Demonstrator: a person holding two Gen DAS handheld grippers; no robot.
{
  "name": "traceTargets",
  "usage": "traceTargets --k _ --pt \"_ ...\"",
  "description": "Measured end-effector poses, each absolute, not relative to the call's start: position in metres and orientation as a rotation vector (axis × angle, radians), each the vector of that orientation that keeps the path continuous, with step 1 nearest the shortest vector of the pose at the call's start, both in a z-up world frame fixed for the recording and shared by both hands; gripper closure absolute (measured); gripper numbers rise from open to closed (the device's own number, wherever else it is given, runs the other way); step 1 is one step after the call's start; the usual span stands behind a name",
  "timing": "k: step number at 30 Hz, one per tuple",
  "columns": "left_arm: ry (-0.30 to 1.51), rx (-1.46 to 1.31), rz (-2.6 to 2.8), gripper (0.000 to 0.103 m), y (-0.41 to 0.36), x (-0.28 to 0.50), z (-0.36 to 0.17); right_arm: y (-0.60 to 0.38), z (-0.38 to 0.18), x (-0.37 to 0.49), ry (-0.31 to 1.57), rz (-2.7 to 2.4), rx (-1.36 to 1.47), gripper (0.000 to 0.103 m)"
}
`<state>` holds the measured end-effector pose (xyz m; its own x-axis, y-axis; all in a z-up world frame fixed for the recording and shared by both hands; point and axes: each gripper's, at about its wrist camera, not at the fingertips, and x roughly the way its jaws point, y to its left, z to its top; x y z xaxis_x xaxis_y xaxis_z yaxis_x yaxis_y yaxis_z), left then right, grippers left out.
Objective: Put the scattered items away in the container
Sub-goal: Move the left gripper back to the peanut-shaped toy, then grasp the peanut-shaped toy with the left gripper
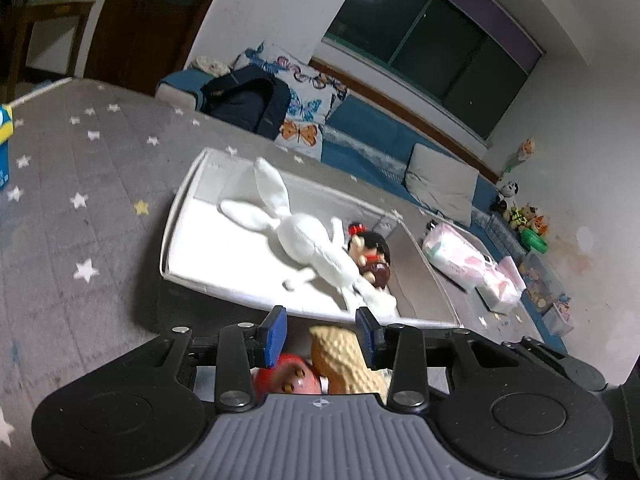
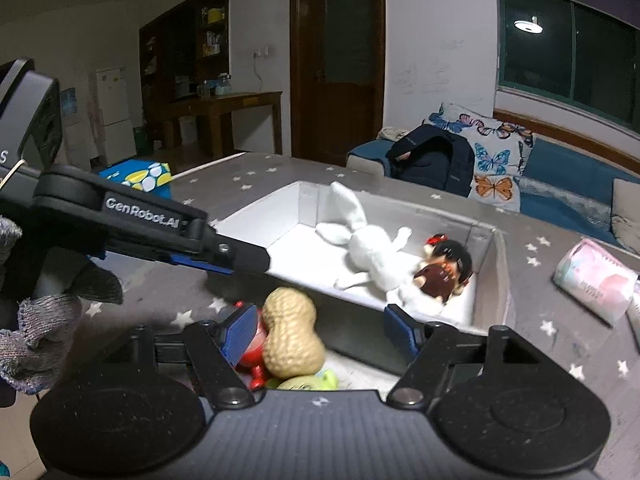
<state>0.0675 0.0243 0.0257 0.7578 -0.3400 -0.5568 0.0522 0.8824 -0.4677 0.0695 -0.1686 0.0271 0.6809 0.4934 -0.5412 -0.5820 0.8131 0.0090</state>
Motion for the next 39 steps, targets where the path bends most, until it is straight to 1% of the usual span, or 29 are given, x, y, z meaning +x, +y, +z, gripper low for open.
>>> traceTargets --k 12,14,16,28,32,33,35,39 --pt "0.716 -0.496 -0.272 0.063 0.02 0.07 0.022 -0.157 0.007 0.074 0.603 0.629 -0.164 0.035" --pt "0.72 -0.492 -0.276 0.063 0.018 0.071 0.021 -0.155 0.005 0.075 0.608 0.631 -0.164 0.036" --pt "0.726 -0.494 -0.279 0.063 0.017 0.073 0.02 -0.154 0.003 0.077 0.613 0.634 -0.163 0.04" --pt "0.761 -0.515 -0.274 0.063 0.018 0.082 0.016 -0.148 -0.006 0.089 0.65 0.648 -0.143 0.047" --pt "0.767 -0.52 -0.272 0.063 0.019 0.084 0.015 -0.144 -0.005 0.095 0.658 0.67 -0.141 0.051" --pt "0.768 -0.521 -0.273 0.063 0.019 0.084 0.015 -0.143 -0.005 0.096 0.663 0.673 -0.141 0.055" --pt "0.77 -0.521 -0.275 0.063 0.019 0.085 0.014 -0.14 -0.005 0.1 0.671 0.675 -0.141 0.056" --pt "0.778 -0.522 -0.279 0.063 0.018 0.087 0.012 -0.139 -0.005 0.104 0.685 0.684 -0.136 0.065"
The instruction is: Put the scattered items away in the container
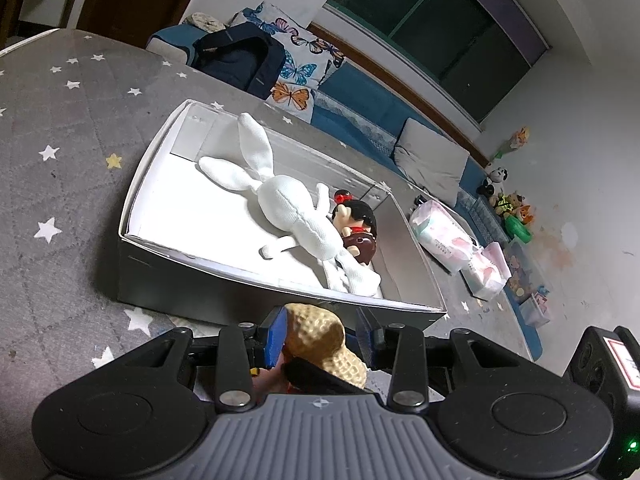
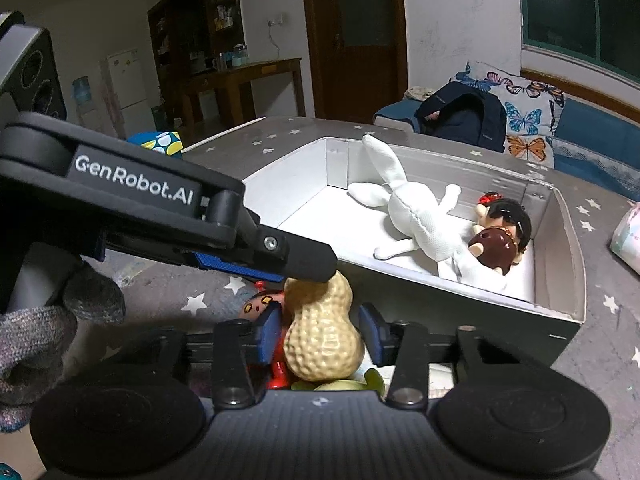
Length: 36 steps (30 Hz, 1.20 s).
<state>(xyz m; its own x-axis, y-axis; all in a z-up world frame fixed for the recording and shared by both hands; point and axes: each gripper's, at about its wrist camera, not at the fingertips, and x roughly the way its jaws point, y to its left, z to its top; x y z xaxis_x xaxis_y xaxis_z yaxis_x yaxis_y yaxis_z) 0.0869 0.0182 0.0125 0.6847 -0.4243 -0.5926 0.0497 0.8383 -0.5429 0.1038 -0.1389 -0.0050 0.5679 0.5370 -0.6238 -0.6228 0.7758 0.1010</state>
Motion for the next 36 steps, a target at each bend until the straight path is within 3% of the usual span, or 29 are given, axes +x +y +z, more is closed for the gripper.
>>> traceTargets --k 23,36 --pt "0.735 -0.551 -0.33 0.067 0.014 0.082 0.037 -0.155 0.036 0.086 0.581 0.666 -0.06 0.067" --pt "0.716 -0.551 -0.365 0.068 -0.005 0.158 0.056 -0.173 0.048 0.151 0.582 0.581 -0.007 0.069"
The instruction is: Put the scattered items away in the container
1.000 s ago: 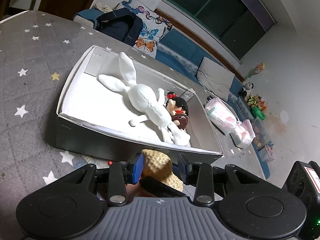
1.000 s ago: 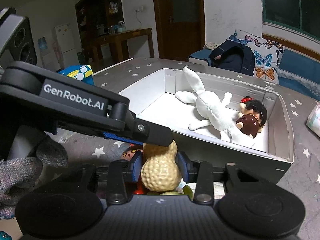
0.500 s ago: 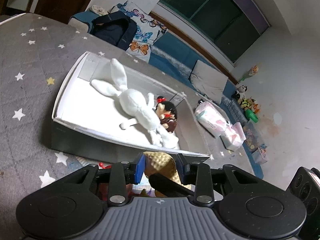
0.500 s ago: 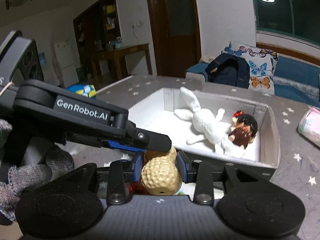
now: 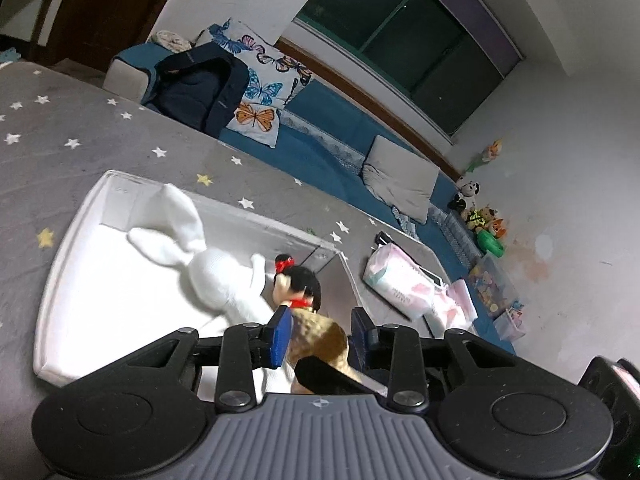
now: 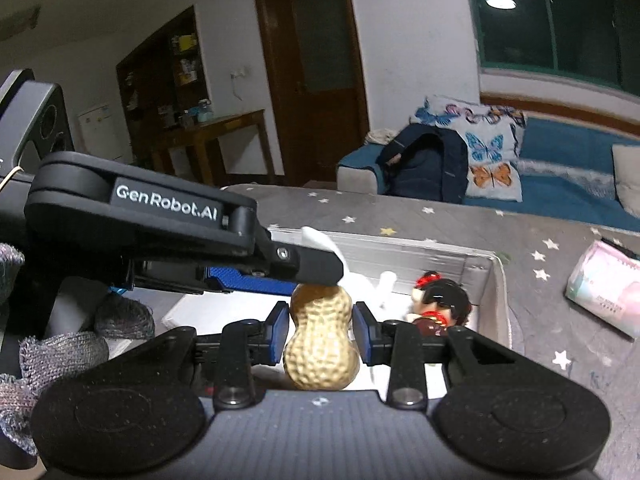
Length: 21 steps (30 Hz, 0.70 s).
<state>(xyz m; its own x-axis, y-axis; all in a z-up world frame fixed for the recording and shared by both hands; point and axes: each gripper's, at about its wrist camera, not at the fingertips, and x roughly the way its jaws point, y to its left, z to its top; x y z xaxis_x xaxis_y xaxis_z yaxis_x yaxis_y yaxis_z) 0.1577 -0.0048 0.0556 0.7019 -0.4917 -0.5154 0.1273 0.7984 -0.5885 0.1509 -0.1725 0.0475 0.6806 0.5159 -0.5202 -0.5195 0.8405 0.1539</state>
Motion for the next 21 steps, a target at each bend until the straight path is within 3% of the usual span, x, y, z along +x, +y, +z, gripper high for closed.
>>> traceTargets --k 21 --pt "0.857 -0.538 -0.338 0.068 -0.02 0.206 -0.009 -0.184 -0.005 0.205 0.773 0.566 -0.046 0.069"
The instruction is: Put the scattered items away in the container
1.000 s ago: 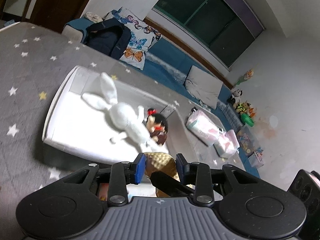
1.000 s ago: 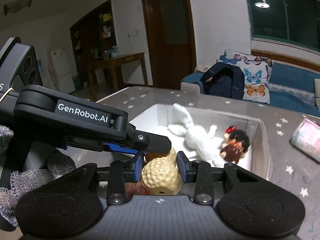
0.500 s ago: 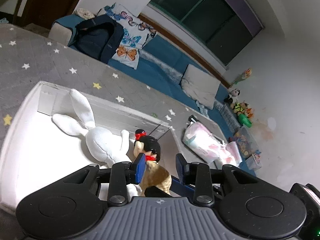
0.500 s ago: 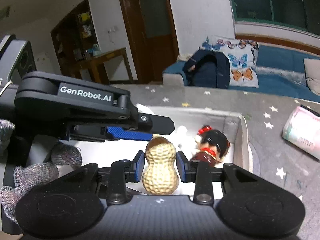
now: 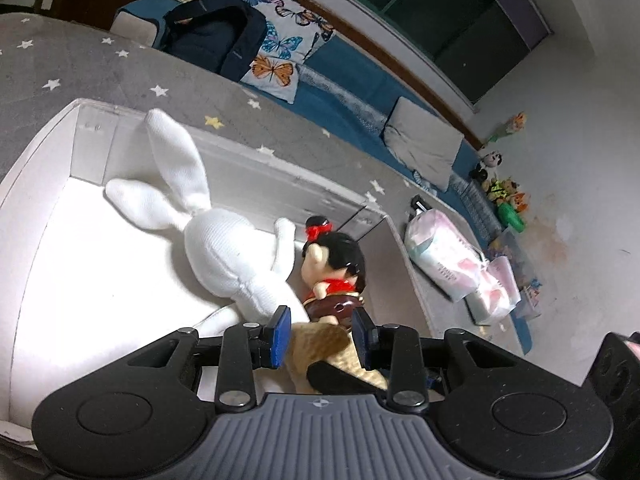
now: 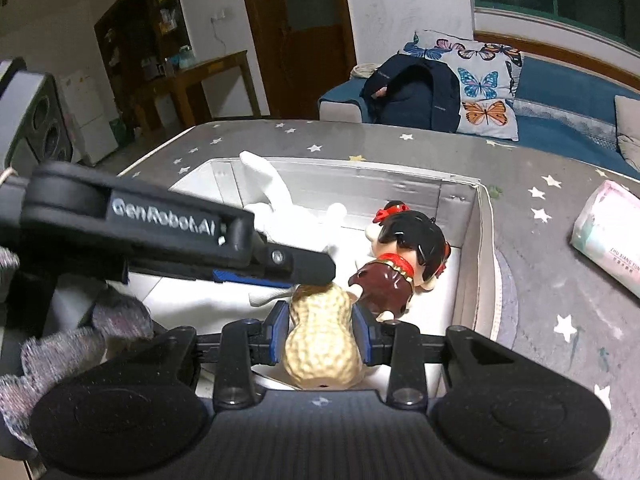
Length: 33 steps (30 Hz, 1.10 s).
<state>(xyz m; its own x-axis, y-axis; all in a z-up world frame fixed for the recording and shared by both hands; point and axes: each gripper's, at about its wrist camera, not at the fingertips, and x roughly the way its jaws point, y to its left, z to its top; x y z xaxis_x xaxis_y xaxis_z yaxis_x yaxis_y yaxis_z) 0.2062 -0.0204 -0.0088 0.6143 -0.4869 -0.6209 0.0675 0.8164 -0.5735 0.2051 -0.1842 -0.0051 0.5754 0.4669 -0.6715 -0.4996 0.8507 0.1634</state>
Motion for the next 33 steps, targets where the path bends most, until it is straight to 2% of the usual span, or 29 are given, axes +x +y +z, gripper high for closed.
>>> traceTargets --k 12,21,23,24,33 --pt "0.833 -0.539 -0.324 0.067 -0.015 0.199 -0.006 -0.183 -0.003 0.198 0.759 0.542 -0.056 0.063" --pt "0.83 -0.546 -0.32 0.067 -0.015 0.197 -0.007 -0.187 0.002 0.193 0.734 0.515 -0.058 0.062" --pt "0.825 -0.551 -0.317 0.067 -0.013 0.196 -0.006 -0.188 0.004 0.191 0.722 0.512 -0.056 0.059" --pt "0.824 -0.553 -0.313 0.067 -0.013 0.195 -0.006 -0.188 0.006 0.19 0.717 0.511 -0.054 0.054" --pt "0.814 -0.547 -0.307 0.067 -0.011 0.19 -0.005 -0.188 0.009 0.182 0.694 0.504 -0.055 0.053"
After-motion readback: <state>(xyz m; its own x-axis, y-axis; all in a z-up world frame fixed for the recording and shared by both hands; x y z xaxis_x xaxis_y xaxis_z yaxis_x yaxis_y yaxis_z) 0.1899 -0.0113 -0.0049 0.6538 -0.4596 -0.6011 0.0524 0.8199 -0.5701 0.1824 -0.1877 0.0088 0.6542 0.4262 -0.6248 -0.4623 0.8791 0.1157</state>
